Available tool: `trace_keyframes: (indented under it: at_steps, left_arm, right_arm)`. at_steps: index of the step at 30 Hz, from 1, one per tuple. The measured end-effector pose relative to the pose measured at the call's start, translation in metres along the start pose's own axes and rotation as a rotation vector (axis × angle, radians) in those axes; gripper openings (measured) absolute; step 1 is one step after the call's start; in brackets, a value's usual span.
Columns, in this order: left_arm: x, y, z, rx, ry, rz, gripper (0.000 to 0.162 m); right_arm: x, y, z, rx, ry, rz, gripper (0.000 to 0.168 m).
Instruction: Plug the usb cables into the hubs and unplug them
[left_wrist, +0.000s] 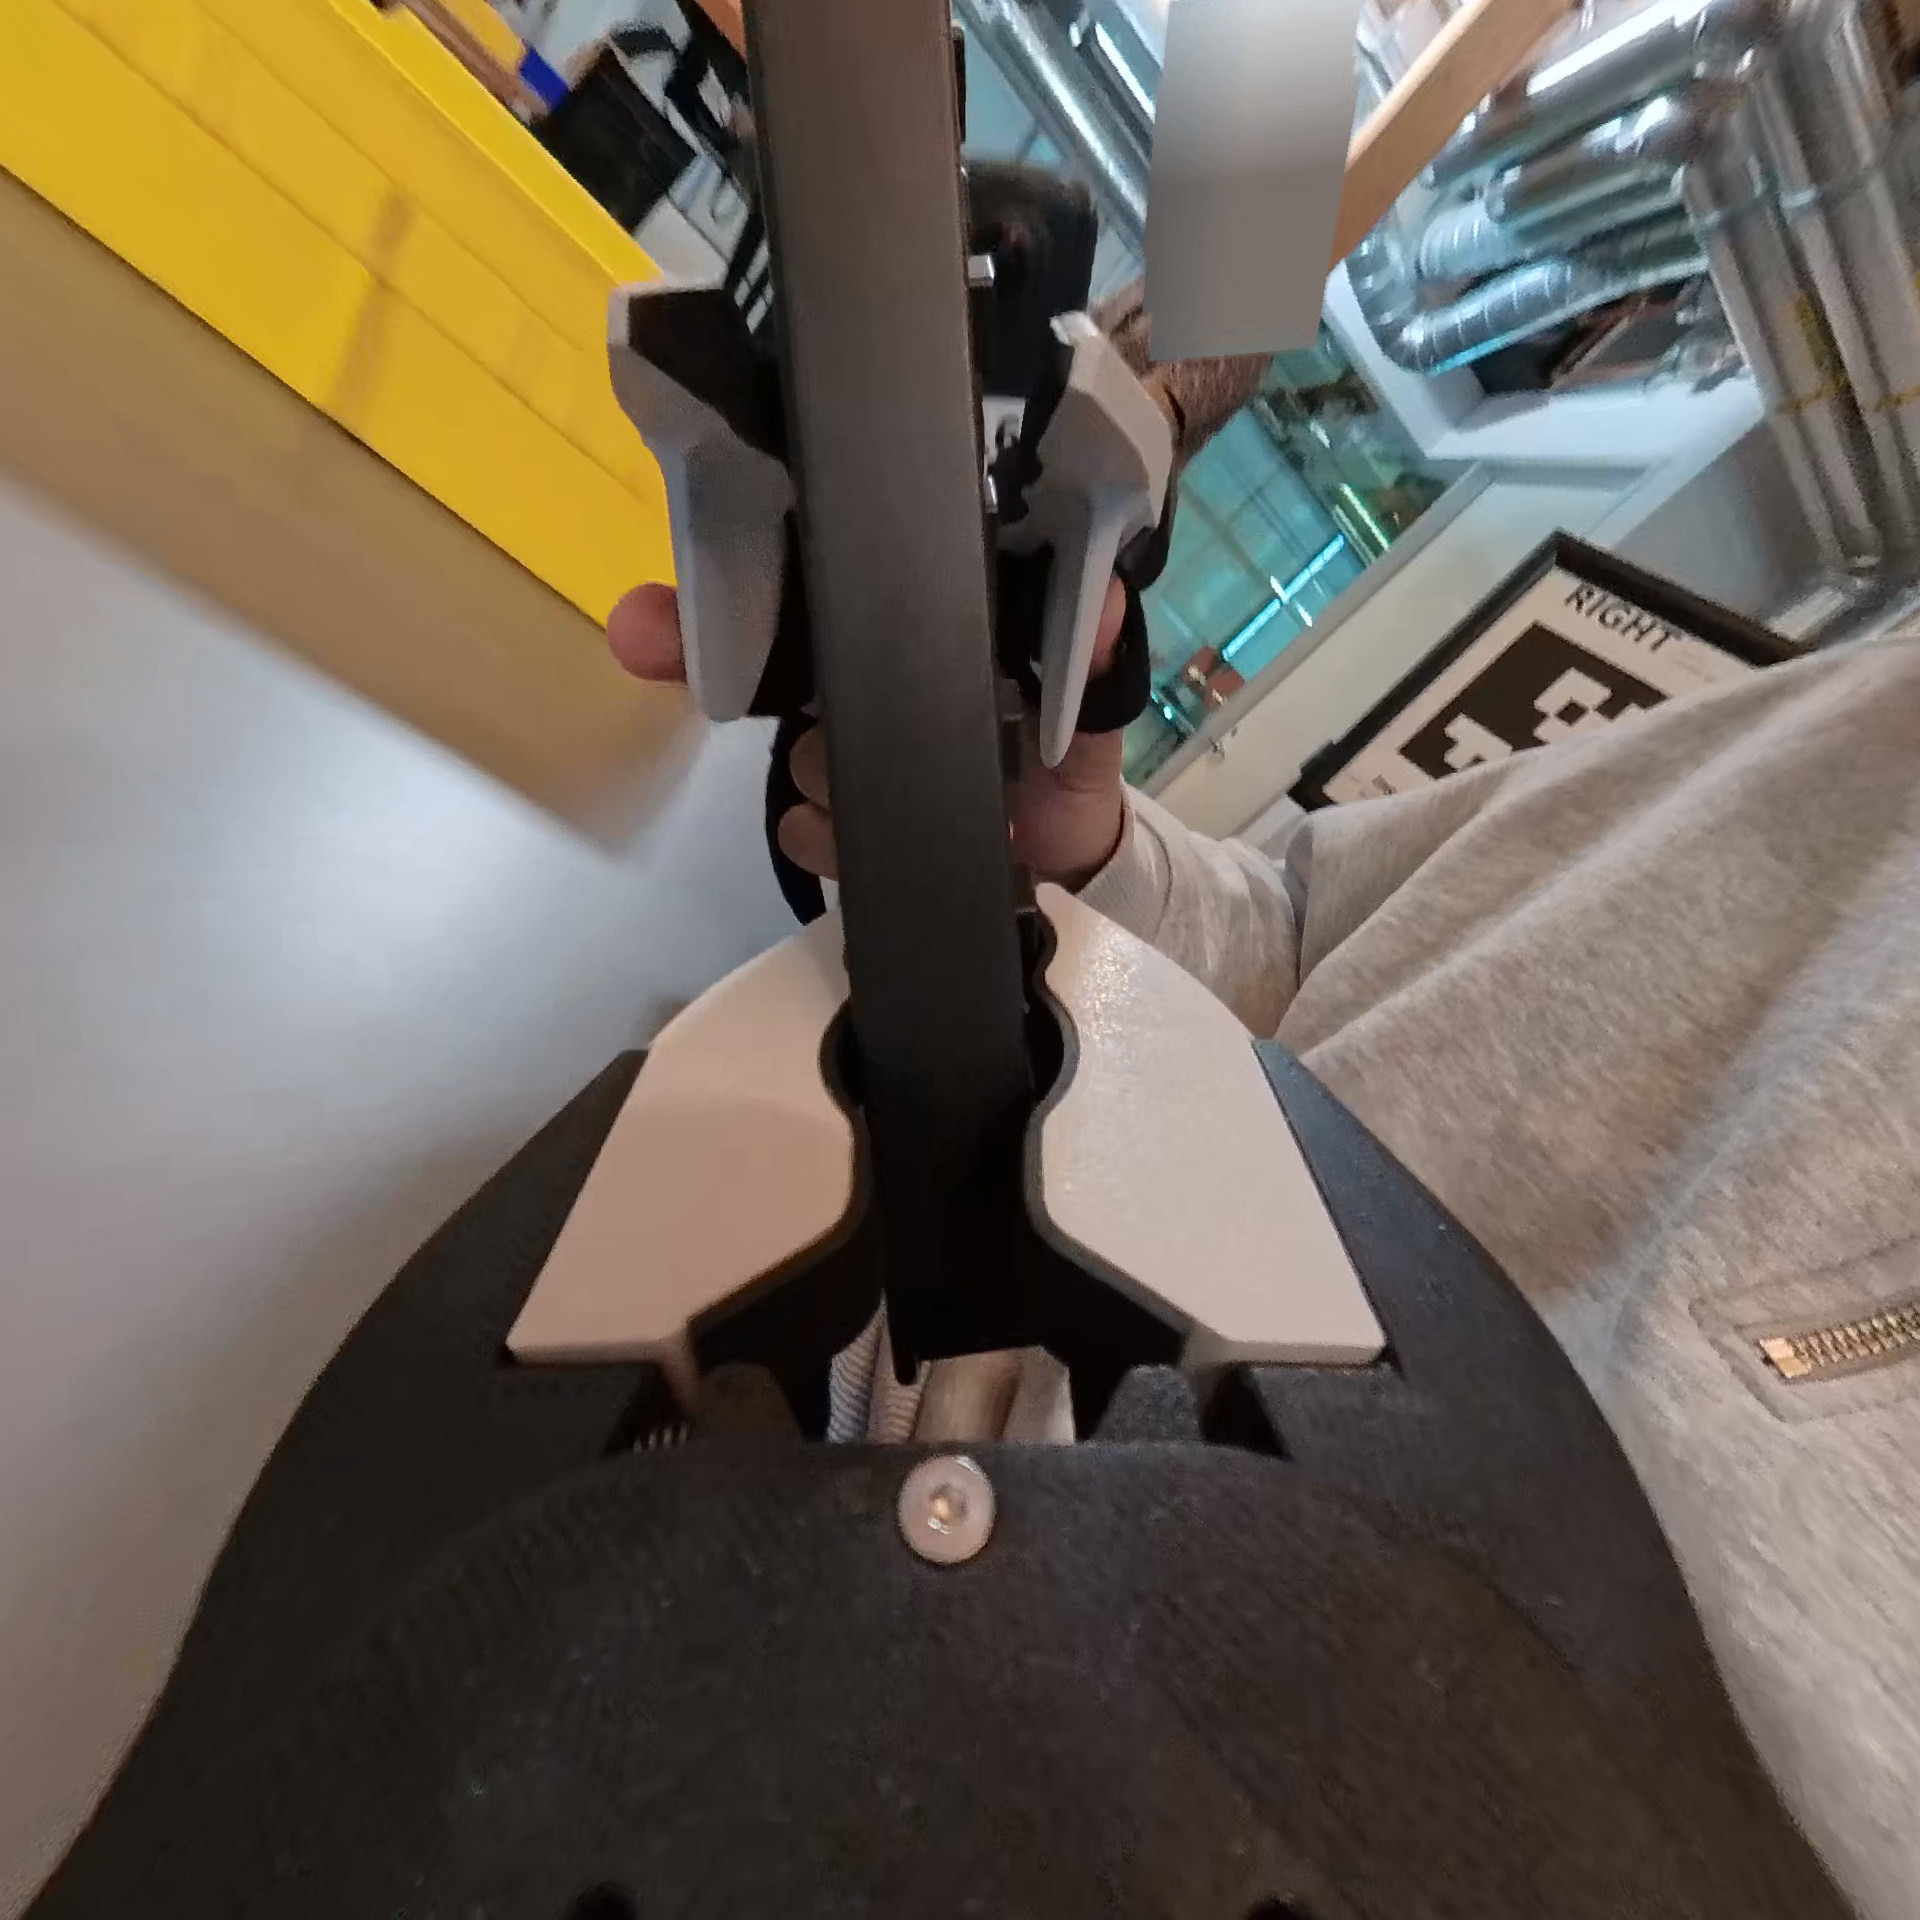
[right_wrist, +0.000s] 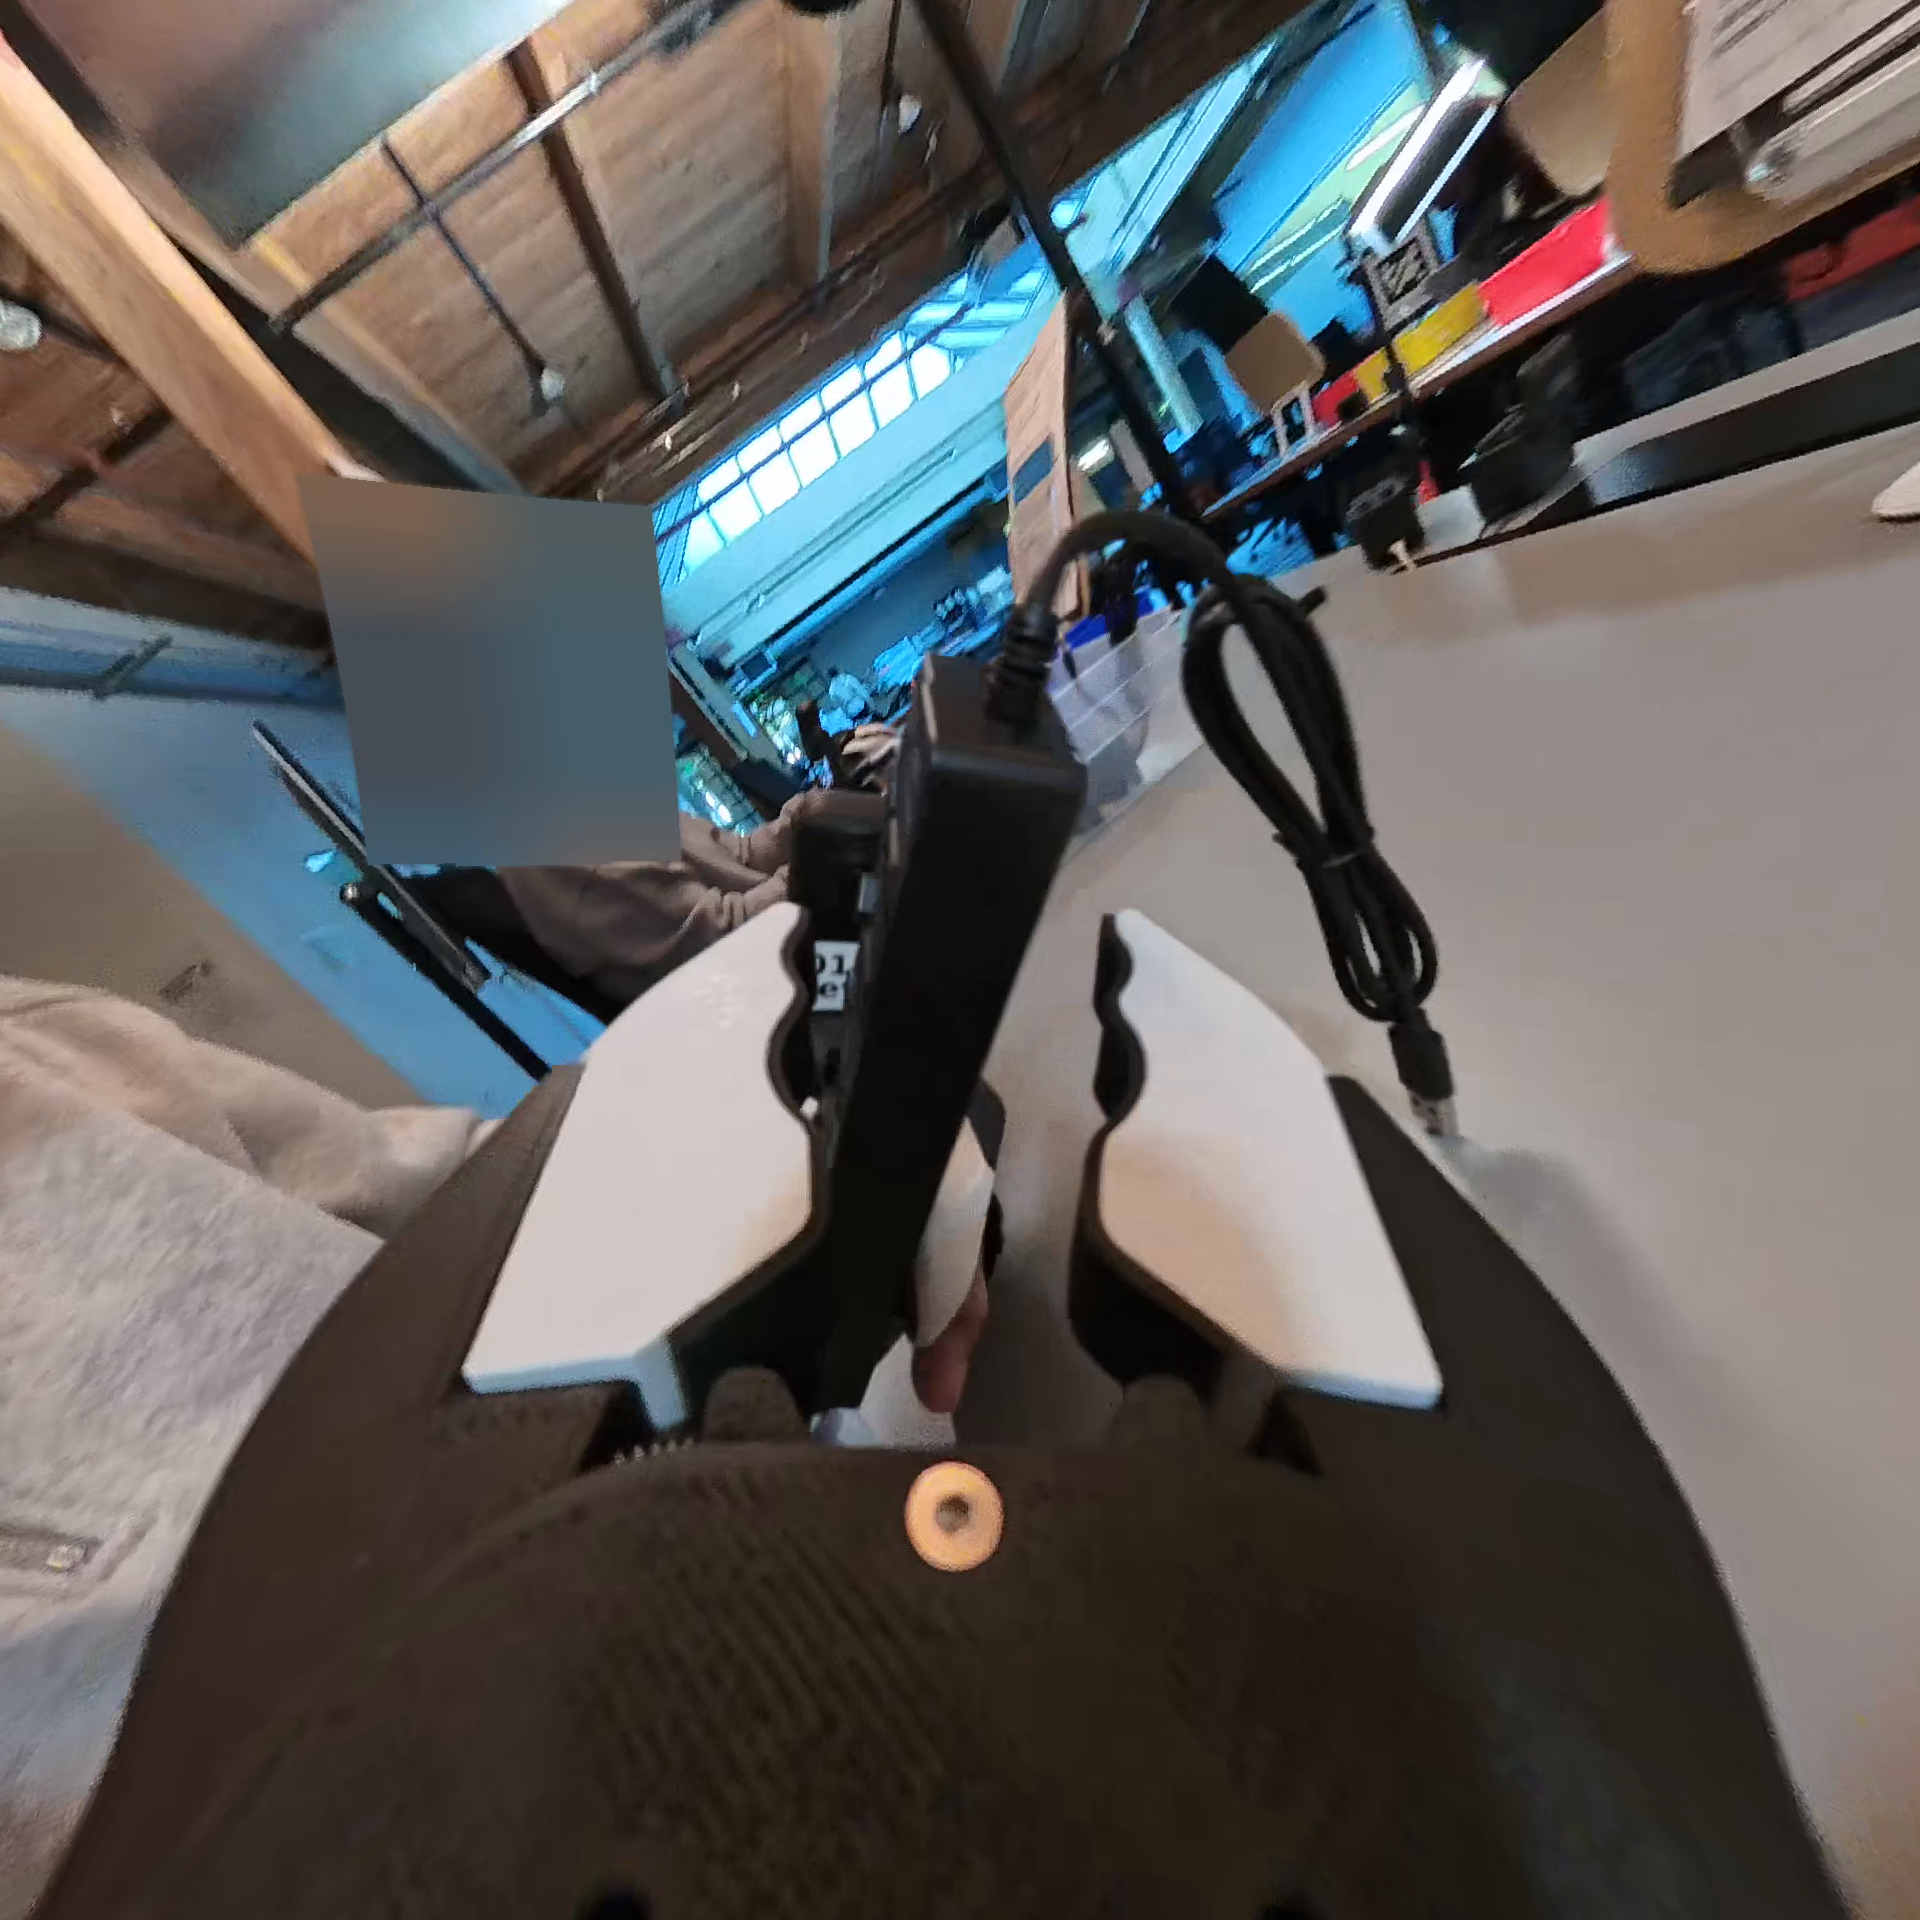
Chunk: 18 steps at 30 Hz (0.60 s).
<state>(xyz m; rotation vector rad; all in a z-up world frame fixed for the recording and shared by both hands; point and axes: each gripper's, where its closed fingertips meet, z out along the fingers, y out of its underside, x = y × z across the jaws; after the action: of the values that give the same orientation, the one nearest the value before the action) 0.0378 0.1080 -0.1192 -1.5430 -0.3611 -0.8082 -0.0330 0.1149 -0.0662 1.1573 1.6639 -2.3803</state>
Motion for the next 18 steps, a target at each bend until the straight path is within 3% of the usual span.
trace_keyframes:
  at_steps: [8, 18]
  left_arm:
    - [-0.025, -0.036, -0.027, 0.219, -0.194, 0.072, 0.026]
    - [-0.030, -0.037, -0.027, 0.249, -0.215, 0.051, 0.026]
  right_arm:
    - [0.003, 0.001, 0.000, 0.016, -0.008, 0.085, 0.054]
    - [-0.006, 0.023, 0.011, -0.107, 0.005, -0.034, 0.051]
